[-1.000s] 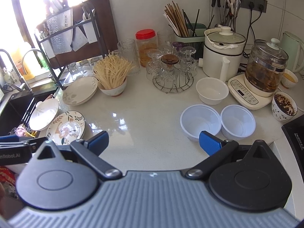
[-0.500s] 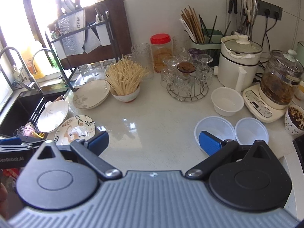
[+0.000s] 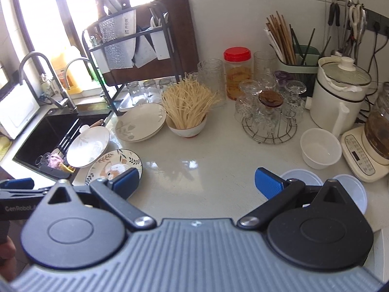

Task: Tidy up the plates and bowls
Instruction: 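Move both tools toward the white leaf-pattern plate on the sink edge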

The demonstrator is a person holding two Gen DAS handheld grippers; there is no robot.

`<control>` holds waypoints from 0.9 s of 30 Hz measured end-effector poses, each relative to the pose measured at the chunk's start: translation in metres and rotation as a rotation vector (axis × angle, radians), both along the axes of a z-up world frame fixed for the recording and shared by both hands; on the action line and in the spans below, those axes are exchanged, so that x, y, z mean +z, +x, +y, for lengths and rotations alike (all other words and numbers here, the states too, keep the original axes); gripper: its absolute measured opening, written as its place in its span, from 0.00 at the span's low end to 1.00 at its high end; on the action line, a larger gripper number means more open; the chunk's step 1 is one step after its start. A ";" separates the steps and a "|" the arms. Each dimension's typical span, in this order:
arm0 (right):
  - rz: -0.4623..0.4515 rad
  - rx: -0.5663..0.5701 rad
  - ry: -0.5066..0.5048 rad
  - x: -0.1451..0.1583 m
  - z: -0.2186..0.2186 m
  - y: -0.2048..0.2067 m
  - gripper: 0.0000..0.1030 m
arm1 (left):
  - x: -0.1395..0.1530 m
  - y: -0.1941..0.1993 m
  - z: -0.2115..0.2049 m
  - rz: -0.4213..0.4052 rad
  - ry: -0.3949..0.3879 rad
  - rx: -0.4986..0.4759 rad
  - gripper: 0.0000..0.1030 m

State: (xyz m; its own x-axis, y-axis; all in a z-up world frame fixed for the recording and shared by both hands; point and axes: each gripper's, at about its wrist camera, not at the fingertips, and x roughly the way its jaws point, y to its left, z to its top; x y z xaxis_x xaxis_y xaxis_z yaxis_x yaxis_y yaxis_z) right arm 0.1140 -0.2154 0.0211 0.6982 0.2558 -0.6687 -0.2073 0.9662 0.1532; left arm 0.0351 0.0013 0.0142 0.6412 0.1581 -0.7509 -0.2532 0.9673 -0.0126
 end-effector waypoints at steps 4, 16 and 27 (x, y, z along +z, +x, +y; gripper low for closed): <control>-0.002 0.059 0.000 0.001 -0.005 0.013 1.00 | 0.001 0.002 -0.008 0.002 -0.006 0.050 1.00; -0.014 0.251 0.071 0.003 -0.015 0.045 1.00 | 0.010 -0.004 -0.021 -0.007 -0.001 0.261 1.00; -0.019 0.408 0.109 0.004 0.001 0.061 1.00 | 0.017 -0.011 -0.016 -0.034 -0.015 0.358 1.00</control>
